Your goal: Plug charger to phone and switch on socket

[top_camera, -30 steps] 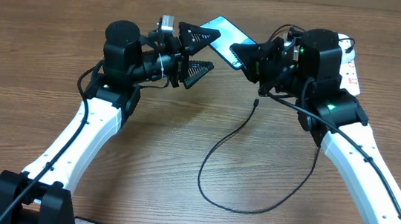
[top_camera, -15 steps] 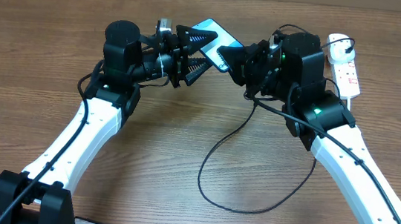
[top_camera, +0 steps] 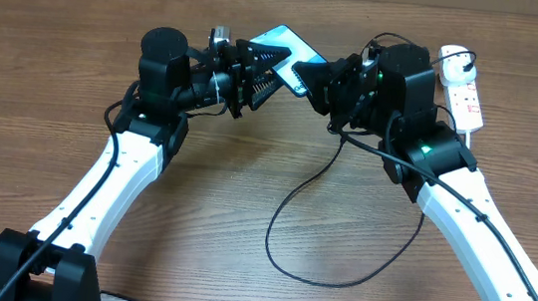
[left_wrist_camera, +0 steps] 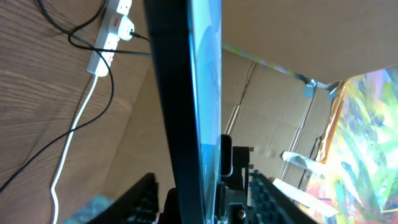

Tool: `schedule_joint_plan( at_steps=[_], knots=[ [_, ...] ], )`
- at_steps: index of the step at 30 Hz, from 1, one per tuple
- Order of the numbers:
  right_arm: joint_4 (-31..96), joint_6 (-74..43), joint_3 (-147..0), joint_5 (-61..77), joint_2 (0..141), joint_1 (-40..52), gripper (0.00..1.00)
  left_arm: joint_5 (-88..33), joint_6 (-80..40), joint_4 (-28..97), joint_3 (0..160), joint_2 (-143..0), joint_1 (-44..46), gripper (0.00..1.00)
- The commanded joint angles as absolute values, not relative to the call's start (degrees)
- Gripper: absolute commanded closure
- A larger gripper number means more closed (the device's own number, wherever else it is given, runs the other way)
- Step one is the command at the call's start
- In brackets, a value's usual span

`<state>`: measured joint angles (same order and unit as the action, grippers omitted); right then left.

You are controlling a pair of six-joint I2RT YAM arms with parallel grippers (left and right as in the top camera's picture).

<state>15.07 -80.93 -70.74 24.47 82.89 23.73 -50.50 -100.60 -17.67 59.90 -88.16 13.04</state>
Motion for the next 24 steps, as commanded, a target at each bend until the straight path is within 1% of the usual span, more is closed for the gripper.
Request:
schedule_joint_plan(
  at_steps=[1,11,15,24],
  knots=[
    [14.2,-81.0,-72.4,24.0,82.4,24.1,0.96,-49.9,-101.1,-18.1,60.1,-88.1,13.0,0.64],
    [14.2,-81.3,-72.4,25.1,82.4,24.1,0.96,-48.9,-102.1,-18.1,60.1,-88.1,13.1,0.63],
    [14.2,-81.5,-72.4,25.6,82.4,24.1,0.96,-48.5,-102.1,-18.0,60.1,-88.1,13.1,0.66],
    [14.2,-81.4,-72.4,26.4,82.4,24.1,0.96,-47.8,-102.1,-18.0,60.1,-88.1,13.1,0.67]
  ],
)
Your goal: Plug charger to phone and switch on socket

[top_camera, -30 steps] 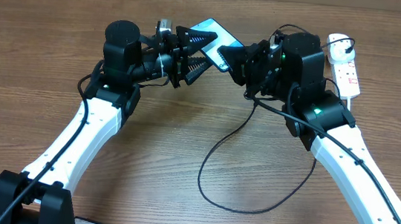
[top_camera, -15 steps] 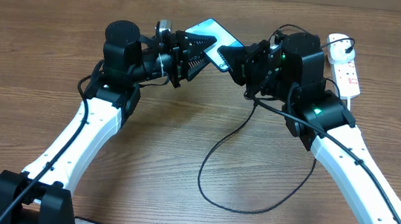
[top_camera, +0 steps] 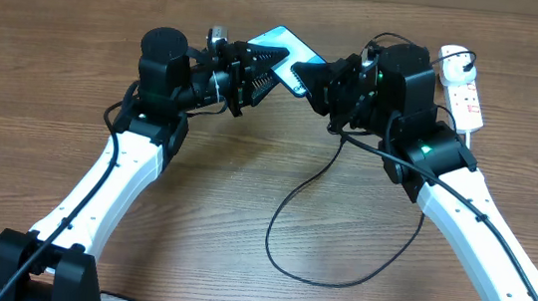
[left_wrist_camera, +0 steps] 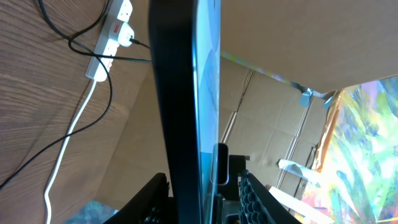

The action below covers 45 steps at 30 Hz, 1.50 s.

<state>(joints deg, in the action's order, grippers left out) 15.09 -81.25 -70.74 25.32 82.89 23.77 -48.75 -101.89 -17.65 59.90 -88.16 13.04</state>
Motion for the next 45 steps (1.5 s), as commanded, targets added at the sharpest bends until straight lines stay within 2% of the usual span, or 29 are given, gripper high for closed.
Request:
schedule_joint_plan(
  at_steps=[1,7,12,29,38,45],
  knots=[
    [14.2,-81.4,-72.4,26.7,82.4,24.1,0.96,-47.8,-102.1,-18.1,60.1,-88.1,13.1,0.67],
    [14.4,-81.4,-72.4,27.6,82.4,24.1,0.96,-47.8,-102.1,-18.0,60.1,-88.1,13.0,0.70],
    [15.3,-81.4,-72.3,27.7,82.4,24.1,0.96,-47.7,-102.1,-18.0,60.1,-88.1,13.0,0.76],
    [13.0,-81.5,-72.4,30.8,82.4,24.1,0.96,-47.4,-102.1,-17.9,60.1,-88.1,13.1,0.72],
    [13.5,-81.4,-72.4,30.8,82.4,24.1,0.96,-47.4,-102.1,-17.9,60.1,-88.1,13.0,0.73],
    [13.8,-81.1,-72.4,30.8,82.4,24.1,0.96,-47.4,-102.1,-17.9,60.1,-88.1,13.0,0.78]
  ],
)
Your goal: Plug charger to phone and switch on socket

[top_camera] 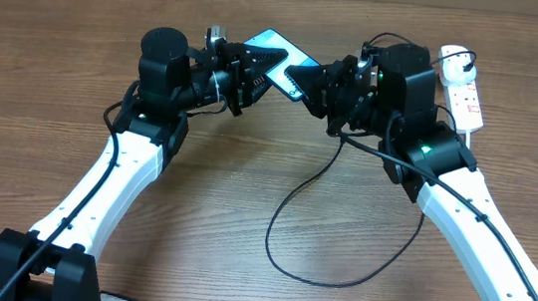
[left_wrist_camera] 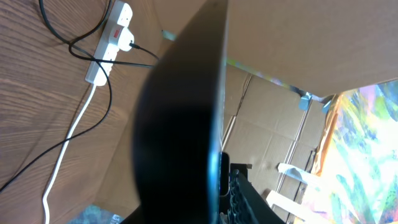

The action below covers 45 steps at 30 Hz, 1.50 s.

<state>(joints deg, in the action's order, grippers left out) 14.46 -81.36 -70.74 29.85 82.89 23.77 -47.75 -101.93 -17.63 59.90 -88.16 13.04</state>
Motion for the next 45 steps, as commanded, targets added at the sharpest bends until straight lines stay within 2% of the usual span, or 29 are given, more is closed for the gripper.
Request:
schedule_joint_plan(
  at_steps=[1,3,8,12,20,23,25,26,28,33,35,39,41,45],
  knots=[
    [13.8,-81.1,-72.4,30.8,82.4,24.1,0.96,-47.4,-102.1,-17.9,60.1,-88.1,13.0,0.79],
    [13.8,-81.0,-72.3,30.8,82.4,24.1,0.96,-47.4,-102.1,-17.9,60.1,-88.1,13.0,0.83],
    [13.8,-81.0,-72.4,30.8,82.4,24.1,0.96,-47.4,-102.1,-17.9,60.1,-88.1,13.0,0.84],
    [13.8,-81.0,-72.3,30.8,82.4,24.1,0.96,-47.4,-102.1,-17.9,60.1,-88.1,13.0,0.90],
    [15.2,-81.0,-72.4,31.6,82.4,24.1,0.96,-47.4,-102.1,-17.9,60.1,-88.1,13.0,0.96],
    [16.5,-81.0,-72.4,31.6,82.4,24.1,0.83,-47.4,-102.0,-17.9,60.1,-88.1,13.0,0.96],
    [17.1,-81.0,-72.4,31.7,82.4,24.1,0.63,-47.4,-102.0,-17.9,60.1,-88.1,12.6,0.96],
    [17.3,-81.0,-72.4,31.7,82.4,24.1,0.45,-47.4,-102.0,-17.9,60.1,-88.1,12.4,0.96],
    [17.3,-80.7,-72.4,32.1,82.4,24.1,0.28,-47.4,-102.0,-17.9,60.1,-88.1,12.1,0.96],
    [17.2,-77.6,-72.4,32.3,82.4,24.1,0.12,-47.0,-99.6,-17.7,60.1,-88.1,11.2,0.96],
    [17.3,-74.9,-72.4,32.3,82.4,24.1,0.00,-46.1,-97.1,-16.6,60.1,-88.1,10.7,0.96],
    [19.9,-69.2,-72.4,31.4,82.4,24.0,0.00,-43.3,-90.2,-8.7,60.1,-88.1,9.3,0.96],
    [25.5,-64.1,-72.4,27.5,82.4,24.0,0.00,-41.1,-79.7,-1.0,60.1,-88.1,7.6,0.96],
    [32.8,-56.3,-72.4,20.5,82.4,24.0,0.00,-42.8,-64.2,0.4,60.1,-88.1,6.0,0.96]
  ],
)
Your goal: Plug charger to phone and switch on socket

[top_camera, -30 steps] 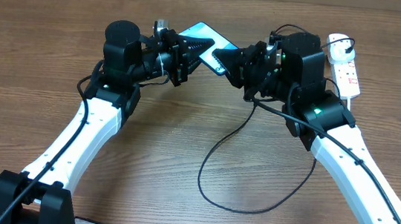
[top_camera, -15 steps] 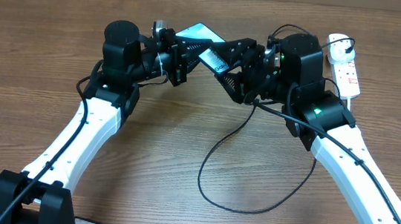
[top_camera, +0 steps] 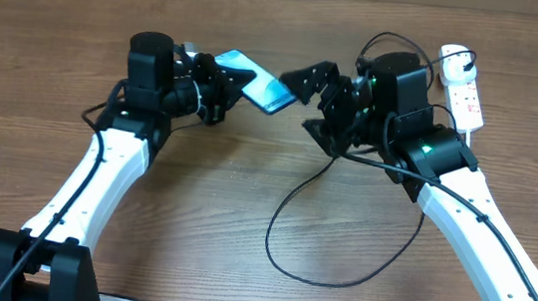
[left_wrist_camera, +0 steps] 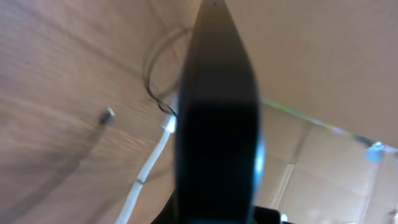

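The phone [top_camera: 261,87], its lit cyan screen facing up, is held off the table with my left gripper [top_camera: 223,88] shut on its left end. In the left wrist view the phone [left_wrist_camera: 217,124] is a dark blurred slab filling the middle. My right gripper [top_camera: 296,101] stands just right of the phone with its fingers spread apart. The black charger cable [top_camera: 289,198] loops over the table below it. A small connector [left_wrist_camera: 109,115] shows loose over the wood. The white socket strip [top_camera: 464,91] lies at the far right with a plug [top_camera: 454,58] in it.
The strip's white lead [left_wrist_camera: 149,168] and a black cable [left_wrist_camera: 155,93] run across the wood in the left wrist view. A cardboard wall stands behind the table. Both arms crowd the far middle of the wooden table [top_camera: 49,147].
My left arm has moved to the left with the phone in it. My right gripper has opened, and the phone now stands apart from it. A loose connector now shows in the left wrist view.
At first my left gripper held the phone up against my right gripper, which was closed at the phone's end. Both stayed so through the following two moments, the phone turning a little. Now the phone is farther left and my right gripper is open.
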Tool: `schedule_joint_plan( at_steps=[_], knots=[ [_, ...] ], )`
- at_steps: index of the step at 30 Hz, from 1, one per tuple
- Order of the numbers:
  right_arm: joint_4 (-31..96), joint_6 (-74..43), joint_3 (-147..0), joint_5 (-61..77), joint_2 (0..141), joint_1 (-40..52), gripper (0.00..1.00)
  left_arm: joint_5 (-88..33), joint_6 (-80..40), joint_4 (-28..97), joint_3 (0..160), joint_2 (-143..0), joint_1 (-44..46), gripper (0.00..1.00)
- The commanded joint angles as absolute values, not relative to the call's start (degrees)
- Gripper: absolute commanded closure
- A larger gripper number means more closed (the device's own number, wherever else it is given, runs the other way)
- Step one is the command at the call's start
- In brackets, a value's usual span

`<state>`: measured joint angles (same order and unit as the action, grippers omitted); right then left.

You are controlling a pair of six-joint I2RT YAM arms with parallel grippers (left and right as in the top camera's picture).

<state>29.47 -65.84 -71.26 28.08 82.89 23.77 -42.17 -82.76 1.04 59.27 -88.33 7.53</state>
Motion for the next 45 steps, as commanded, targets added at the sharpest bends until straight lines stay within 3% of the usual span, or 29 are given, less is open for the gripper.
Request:
schedule_joint_plan(
  at_steps=[1,7,15,18,21,27,33,43,45],
  knots=[
    [35.0,-54.6,-72.4,18.0,82.4,24.0,0.00,-44.6,-60.5,0.4,60.1,-88.1,5.7,0.96],
    [46.1,-53.5,-72.3,2.0,82.4,23.9,0.00,-57.9,-41.0,0.2,60.1,-88.1,5.2,0.96],
    [48.7,-53.5,-72.3,-4.4,83.4,23.3,0.00,-66.4,-31.6,3.2,60.2,-85.6,5.1,0.96],
    [49.1,-53.5,-72.3,-4.4,84.0,22.2,0.00,-60.7,-26.8,10.5,60.8,-83.1,5.1,0.96],
    [50.1,-51.2,-72.3,-4.2,86.0,19.9,0.00,-41.3,-17.6,32.3,65.7,-79.4,5.3,0.96],
    [50.5,-50.5,-72.3,-3.8,88.3,18.6,0.00,-27.1,-14.4,56.6,84.9,-78.1,5.4,0.96],
    [51.4,-50.5,-72.3,-3.8,88.5,18.7,0.00,-20.5,-21.4,63.5,97.1,-78.1,5.4,0.96],
    [50.8,-50.3,-71.1,-5.0,92.5,18.7,0.03,-14.4,-21.4,70.7,93.9,-78.6,5.4,0.96],
    [49.6,-46.6,-70.8,-2.0,93.7,18.3,0.09,-14.4,-21.4,70.7,93.1,-78.6,5.4,0.96]
  ],
)
